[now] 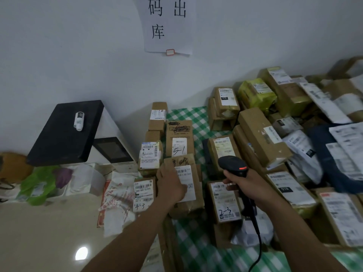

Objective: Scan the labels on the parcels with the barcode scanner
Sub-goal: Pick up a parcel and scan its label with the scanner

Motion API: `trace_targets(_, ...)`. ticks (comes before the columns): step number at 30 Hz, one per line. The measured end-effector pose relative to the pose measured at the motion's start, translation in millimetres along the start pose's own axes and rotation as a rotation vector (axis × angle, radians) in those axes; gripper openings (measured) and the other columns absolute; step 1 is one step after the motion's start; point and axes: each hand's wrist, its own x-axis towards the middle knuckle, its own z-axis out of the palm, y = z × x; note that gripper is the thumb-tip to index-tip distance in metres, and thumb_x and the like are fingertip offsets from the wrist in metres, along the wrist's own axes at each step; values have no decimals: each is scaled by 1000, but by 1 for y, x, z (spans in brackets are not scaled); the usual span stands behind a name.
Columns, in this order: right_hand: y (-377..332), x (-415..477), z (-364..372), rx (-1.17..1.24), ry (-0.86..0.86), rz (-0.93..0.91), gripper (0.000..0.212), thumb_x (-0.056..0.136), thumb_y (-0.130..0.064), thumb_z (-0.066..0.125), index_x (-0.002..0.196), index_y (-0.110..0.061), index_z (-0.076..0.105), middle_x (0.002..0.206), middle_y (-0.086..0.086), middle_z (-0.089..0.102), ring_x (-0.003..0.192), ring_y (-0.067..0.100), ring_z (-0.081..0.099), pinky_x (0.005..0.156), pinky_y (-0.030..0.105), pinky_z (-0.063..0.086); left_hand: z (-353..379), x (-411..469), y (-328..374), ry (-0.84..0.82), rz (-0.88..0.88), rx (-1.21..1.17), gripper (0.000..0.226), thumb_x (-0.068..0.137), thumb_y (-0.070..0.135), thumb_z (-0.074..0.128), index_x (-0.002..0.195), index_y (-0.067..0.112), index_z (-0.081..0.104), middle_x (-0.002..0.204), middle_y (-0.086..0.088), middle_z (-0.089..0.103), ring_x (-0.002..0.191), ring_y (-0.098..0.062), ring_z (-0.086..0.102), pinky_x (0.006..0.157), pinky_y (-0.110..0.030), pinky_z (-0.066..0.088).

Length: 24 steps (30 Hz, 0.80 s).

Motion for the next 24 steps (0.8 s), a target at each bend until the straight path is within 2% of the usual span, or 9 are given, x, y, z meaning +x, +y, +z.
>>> trace_targets(4,13,-10,-12,27,54,10,24,96,-33,72,113,-17,72,93,4,80,87,20,77,68,30,52,29,-21,52,-12,204,-146,60,90,33,73,142,28,44,144,5,46,131,-12,41,110,-37,41)
trace_targets(8,30,-20,-22,29,103,34,17,96,-34,71,108,-23,72,99,5,77,94,21,74,71,29,54,86,-30,60,-254,136,-127,80,82,49,70,150,25,36,148,0,49,137,-22,49,108,-48,48)
trace_targets(11,45,-22,-25,30,136,41,19,92,-41,75,109,-37,66,104,-6,73,98,15,71,70,29,56,109,-34,62,-259,78,-174,94,90,28,72,161,27,10,161,-3,30,149,-27,33,116,-51,40)
trace_targets(13,54,-19,-25,30,142,56,18,92,-42,75,107,-37,66,105,-3,72,99,17,70,68,28,56,108,-42,68,-260,20,-268,99,92,13,70,163,23,1,157,-1,35,147,-24,36,117,-42,39)
trace_targets(15,59,-17,-21,31,122,81,19,94,-39,74,112,-35,67,107,-3,73,100,17,69,71,30,57,109,-44,69,-295,-71,-322,84,96,5,64,160,12,10,143,2,45,140,-20,45,108,-27,41)
trace_targets(17,65,-13,-18,38,103,104,25,94,-39,74,118,-33,70,109,0,75,103,20,70,87,42,60,109,-45,69,-311,-122,-364,59,97,2,60,147,12,32,136,-2,55,132,-21,54,96,-22,44)
trace_targets(19,67,-12,-17,51,98,111,21,93,-40,74,113,-33,72,110,9,76,105,29,71,95,48,58,102,-50,75,-294,-129,-406,50,96,2,61,135,24,39,125,4,61,122,-18,60,91,-19,48)
trace_targets(22,60,-15,-23,70,133,60,13,94,-38,74,106,-34,72,109,14,75,107,32,70,86,43,59,91,-55,82,-287,-7,-483,51,96,9,67,115,45,36,102,28,53,95,1,59,69,-2,44)
trace_targets(24,51,-19,-29,110,157,30,12,94,-38,74,105,-36,70,107,8,74,100,26,70,88,48,59,83,-58,87,-281,69,-534,63,93,20,72,129,58,37,113,26,58,103,3,60,77,-7,49)
